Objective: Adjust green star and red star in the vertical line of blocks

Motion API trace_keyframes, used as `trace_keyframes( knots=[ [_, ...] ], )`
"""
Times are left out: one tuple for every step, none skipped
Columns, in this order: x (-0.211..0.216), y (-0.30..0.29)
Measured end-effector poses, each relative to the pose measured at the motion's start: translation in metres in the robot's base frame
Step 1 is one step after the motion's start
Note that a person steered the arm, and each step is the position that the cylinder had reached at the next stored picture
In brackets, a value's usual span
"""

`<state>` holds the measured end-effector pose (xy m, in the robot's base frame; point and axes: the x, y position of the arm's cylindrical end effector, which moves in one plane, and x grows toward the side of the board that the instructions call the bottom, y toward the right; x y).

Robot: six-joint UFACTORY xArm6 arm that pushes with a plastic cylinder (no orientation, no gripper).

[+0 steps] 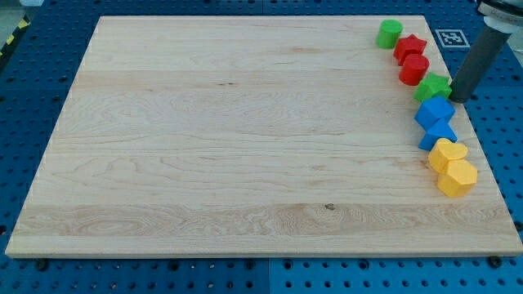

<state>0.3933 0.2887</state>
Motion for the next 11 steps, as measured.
trace_keyframes(
  knots=[
    [0.0,-0.009],
    [0.0,-0.018],
    [0.0,-0.021],
    [-0.002,-0.009],
    [-0.021,0.009],
    [-0.057,0.011],
    [-0.094,0.011],
    [-0.098,0.011],
    [-0.099,0.004],
    [-0.103,-0.007],
    [-0.104,-0.017]
  ],
)
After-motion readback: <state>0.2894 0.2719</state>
